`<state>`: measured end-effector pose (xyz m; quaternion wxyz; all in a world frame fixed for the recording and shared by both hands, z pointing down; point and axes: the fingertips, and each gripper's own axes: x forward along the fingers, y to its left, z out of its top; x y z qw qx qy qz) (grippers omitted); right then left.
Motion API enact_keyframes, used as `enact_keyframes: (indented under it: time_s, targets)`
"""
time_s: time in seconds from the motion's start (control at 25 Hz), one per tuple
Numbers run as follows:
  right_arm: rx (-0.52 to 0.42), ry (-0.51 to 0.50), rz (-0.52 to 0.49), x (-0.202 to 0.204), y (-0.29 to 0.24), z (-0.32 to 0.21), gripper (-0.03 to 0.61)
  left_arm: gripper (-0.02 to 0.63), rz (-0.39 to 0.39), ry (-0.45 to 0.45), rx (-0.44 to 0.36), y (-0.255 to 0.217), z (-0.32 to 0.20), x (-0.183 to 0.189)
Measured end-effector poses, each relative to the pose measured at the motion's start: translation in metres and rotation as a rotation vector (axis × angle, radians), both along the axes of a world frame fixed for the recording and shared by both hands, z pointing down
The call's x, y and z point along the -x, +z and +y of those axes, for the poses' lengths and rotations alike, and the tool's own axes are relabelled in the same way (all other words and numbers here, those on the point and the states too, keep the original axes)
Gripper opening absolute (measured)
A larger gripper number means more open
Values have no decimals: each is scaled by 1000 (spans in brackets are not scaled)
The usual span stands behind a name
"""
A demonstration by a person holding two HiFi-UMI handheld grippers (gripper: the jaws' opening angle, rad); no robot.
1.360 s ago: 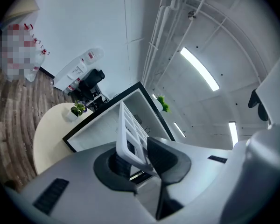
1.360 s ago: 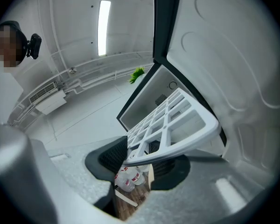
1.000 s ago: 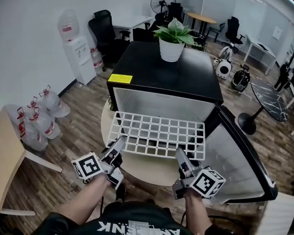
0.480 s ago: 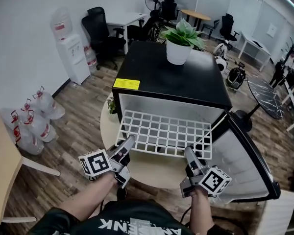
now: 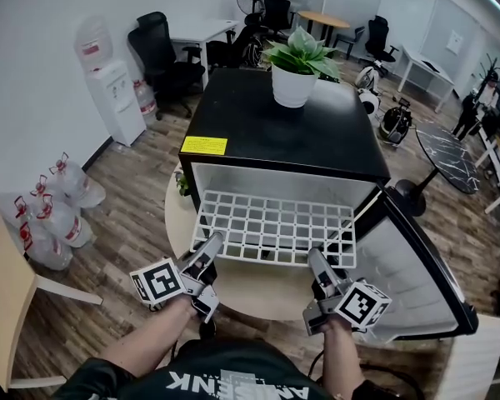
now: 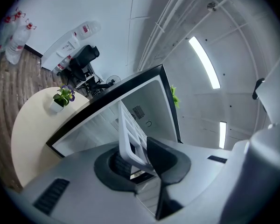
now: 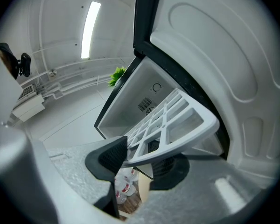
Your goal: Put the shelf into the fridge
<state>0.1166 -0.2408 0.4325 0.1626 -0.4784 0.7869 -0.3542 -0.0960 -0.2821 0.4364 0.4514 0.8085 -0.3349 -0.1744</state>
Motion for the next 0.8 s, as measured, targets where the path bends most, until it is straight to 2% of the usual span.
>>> enact_keyframes:
  time_s: [0.32, 0.44, 0.56, 0.8]
  targets:
    - [4, -15, -14, -6, 11, -14, 138, 78, -7, -7, -5, -2, -13, -2]
    - [48, 38, 37, -13, 11, -11, 137, 78, -50, -24, 1, 2, -13, 3]
    - [74, 69, 70, -18, 11, -12, 137, 78, -1, -16, -11, -3, -13, -3]
    - [72, 90, 84, -20, 10, -17, 137, 78, -7, -18, -5, -2, -15, -4]
